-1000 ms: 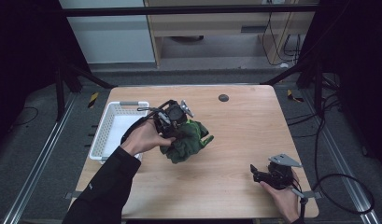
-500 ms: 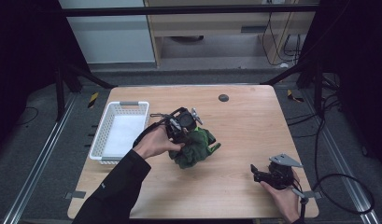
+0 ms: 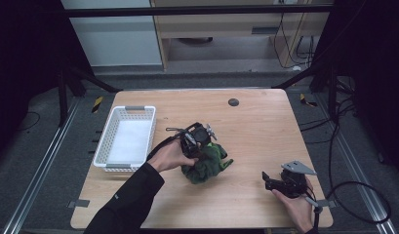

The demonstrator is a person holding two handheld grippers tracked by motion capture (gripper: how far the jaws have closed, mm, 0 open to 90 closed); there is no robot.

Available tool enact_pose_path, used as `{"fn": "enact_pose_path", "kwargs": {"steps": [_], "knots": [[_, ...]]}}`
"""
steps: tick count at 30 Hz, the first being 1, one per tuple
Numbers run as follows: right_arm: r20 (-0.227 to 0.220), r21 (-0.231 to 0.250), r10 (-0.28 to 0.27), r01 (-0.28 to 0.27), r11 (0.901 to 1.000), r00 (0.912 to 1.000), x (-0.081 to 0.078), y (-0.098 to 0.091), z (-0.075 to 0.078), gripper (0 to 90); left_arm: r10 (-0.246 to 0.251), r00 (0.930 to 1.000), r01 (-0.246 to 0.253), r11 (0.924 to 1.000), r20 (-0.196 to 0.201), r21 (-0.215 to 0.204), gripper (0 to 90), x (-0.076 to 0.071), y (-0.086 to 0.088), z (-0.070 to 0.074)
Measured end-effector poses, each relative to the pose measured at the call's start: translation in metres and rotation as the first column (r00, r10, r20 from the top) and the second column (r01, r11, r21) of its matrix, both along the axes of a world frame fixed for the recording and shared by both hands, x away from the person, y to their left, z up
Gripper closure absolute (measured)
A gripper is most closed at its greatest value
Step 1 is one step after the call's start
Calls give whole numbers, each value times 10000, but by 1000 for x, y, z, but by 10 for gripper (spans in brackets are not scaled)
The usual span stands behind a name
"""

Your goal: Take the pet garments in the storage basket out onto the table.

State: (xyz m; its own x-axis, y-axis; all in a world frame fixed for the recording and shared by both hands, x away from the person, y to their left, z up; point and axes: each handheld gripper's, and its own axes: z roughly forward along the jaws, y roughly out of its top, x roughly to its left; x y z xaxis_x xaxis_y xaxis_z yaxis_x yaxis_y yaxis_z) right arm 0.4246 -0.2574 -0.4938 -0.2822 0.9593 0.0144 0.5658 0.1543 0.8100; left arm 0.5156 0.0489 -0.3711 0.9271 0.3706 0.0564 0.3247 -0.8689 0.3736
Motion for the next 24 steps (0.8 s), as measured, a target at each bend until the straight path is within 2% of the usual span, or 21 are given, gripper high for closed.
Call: {"fn": "enact_pose_path", "kwargs": {"steps": [9, 14, 20, 21, 24], "knots": [[13, 7, 4, -4, 10000, 10000, 0, 1, 0, 135, -145, 9998, 145, 9999, -166, 30, 753, -2, -6, -17], [17, 0, 15, -15, 10000, 10000, 0, 0, 0, 134, -231, 9993, 231, 9997, -303, -13, 711, -3, -7, -27], [17, 21, 13, -14, 10000, 10000, 0, 1, 0, 134, -264, 9991, 262, 9996, -334, -70, 613, -4, -8, -32], [24, -5, 21, -21, 10000, 10000, 0, 0, 0, 134, -347, 9988, 339, 9992, -347, -219, 587, -5, -8, -32], [20, -6, 23, -23, 10000, 10000, 0, 0, 0, 134, -434, 9983, 423, 9986, -376, -306, 518, -6, -8, -31]]}}
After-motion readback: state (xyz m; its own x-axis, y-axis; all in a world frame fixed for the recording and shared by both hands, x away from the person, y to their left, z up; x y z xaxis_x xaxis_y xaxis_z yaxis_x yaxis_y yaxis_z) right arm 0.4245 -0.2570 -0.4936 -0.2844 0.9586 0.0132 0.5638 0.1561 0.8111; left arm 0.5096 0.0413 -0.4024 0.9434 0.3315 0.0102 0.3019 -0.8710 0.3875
